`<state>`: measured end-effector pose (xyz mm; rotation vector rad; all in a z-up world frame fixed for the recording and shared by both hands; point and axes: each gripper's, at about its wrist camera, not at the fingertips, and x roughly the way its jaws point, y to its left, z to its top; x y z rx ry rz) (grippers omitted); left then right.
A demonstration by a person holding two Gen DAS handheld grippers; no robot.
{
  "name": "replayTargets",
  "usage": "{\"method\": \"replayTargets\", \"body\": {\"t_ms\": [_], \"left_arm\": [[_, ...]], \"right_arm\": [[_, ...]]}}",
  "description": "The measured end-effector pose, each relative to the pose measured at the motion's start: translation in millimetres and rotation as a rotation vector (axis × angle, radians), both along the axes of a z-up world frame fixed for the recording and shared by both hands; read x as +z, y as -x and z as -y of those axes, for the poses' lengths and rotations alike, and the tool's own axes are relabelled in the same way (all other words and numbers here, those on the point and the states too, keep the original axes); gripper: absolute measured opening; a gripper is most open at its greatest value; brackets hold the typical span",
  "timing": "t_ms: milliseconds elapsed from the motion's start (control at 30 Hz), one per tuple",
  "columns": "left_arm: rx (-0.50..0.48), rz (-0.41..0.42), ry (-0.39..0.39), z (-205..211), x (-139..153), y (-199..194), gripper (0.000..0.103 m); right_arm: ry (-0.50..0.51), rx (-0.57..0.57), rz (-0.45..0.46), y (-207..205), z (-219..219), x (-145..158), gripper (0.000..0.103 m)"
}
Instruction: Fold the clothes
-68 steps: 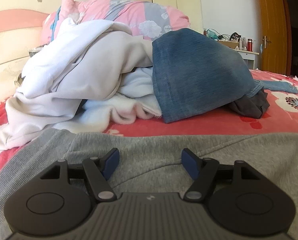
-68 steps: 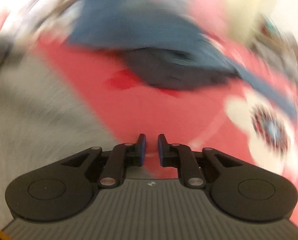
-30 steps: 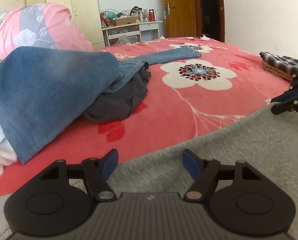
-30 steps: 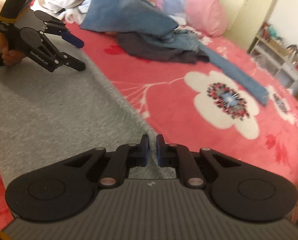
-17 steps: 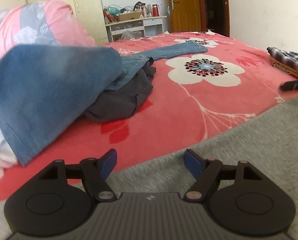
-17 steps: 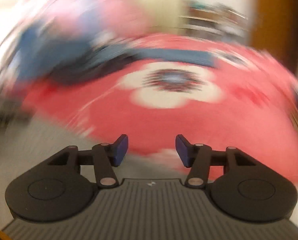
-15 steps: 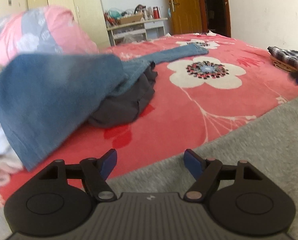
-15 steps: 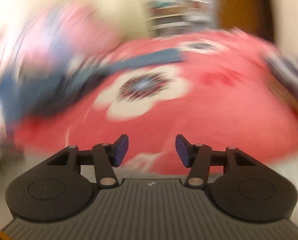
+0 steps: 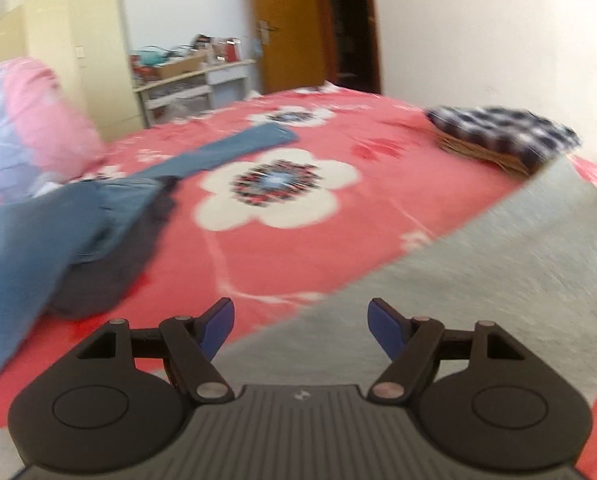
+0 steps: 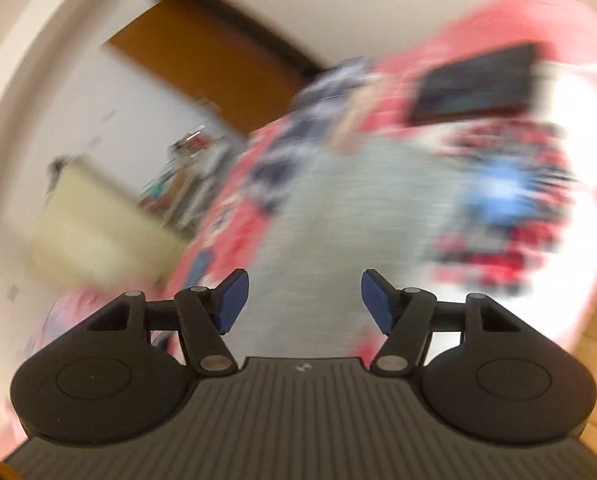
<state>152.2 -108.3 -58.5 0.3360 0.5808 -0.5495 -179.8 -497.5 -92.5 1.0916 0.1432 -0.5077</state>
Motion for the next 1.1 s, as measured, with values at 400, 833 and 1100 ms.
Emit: {"method": "replayTargets", "body": {"t_ms": [400, 833, 1100], "left_arm": [[0.066, -0.098, 0.056, 4.1, -38.4, -6.8, 0.083], [0.080, -0.080, 0.054, 6.6, -39.2, -1.8, 0.085], [0.084, -0.076, 0.054, 6.6, -39.5, -1.6, 0.085]], "right_arm": [[-0.030, -0.094, -0.024, -10.4, 25.5, -28.1, 0.077], [0.197, -0.198, -0.089, 1.3, 20.6, -10.0, 0.014], [0.269, -0.204, -0.087, 8.6, 13.7, -2.4, 0.007]]}}
